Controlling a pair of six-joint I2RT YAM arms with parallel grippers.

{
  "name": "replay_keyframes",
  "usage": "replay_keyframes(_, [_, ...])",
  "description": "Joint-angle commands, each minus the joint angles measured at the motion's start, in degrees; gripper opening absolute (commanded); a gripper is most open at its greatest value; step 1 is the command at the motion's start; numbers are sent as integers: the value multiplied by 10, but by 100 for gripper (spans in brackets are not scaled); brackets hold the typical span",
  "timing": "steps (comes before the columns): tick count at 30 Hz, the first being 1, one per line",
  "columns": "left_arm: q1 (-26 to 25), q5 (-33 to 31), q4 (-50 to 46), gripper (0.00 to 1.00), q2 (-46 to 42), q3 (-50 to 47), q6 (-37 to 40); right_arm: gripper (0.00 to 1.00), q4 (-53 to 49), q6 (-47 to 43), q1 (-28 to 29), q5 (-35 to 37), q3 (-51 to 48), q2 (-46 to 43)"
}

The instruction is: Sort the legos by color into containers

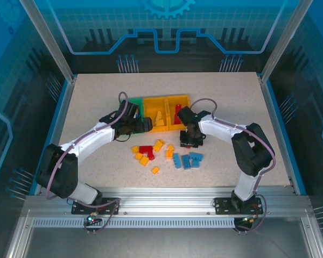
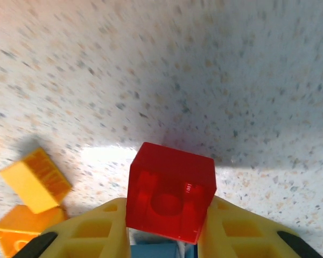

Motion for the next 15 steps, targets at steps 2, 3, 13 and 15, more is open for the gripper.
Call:
replay_keyframes(2, [4, -6, 1, 99, -21, -20, 5, 29, -15, -41, 6, 24, 69, -12])
replay_keyframes(3, [4, -9, 1, 99, -23, -24, 3, 30, -16, -49, 5, 24, 82, -13])
replay_keyframes(13, [4, -11, 9, 99, -62, -80, -12, 30, -25, -96, -44, 35, 244, 85])
replay_keyframes(15, [4, -3, 5, 99, -60, -85, -11, 34, -39, -108, -53, 39, 289, 123])
